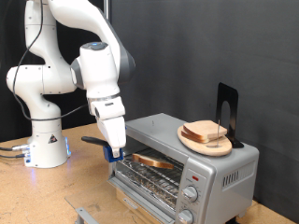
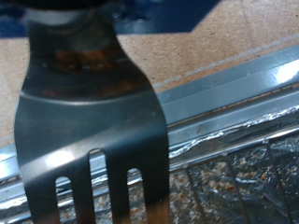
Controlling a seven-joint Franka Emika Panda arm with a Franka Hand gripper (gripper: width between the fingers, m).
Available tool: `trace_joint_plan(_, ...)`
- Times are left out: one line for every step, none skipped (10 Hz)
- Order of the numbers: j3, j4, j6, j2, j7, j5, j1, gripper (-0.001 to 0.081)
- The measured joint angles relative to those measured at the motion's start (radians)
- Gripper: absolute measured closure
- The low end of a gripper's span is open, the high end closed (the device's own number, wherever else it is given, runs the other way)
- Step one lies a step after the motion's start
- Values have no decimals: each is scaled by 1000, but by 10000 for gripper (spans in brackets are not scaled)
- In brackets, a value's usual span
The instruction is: Make a piece of toast with the oven
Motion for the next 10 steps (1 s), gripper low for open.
trace_joint_plan(0,-10,0,0,3,-1,0,337)
trace_joint_plan(-1,-19,0,0,3,-1,-1,337)
trace_joint_plan(-2,-27,1,0,3,-1,-2,337)
trace_joint_plan(-3,-34,3,0,3,1,-3,337)
trace_joint_plan(-5,-40,4,0,-1,13,-4,337)
trace_joint_plan(-10,-46,4,-4,-14,53,-3,337)
trace_joint_plan(-21,-56,7,-16,-42,140,2,337)
trace_joint_plan(-34,-66,-2,-36,-57,216,5,337)
trace_joint_plan(-47,-74,-34,-60,-53,247,3,337)
trace_joint_plan(-65,-82,-77,-85,-47,252,-4,337)
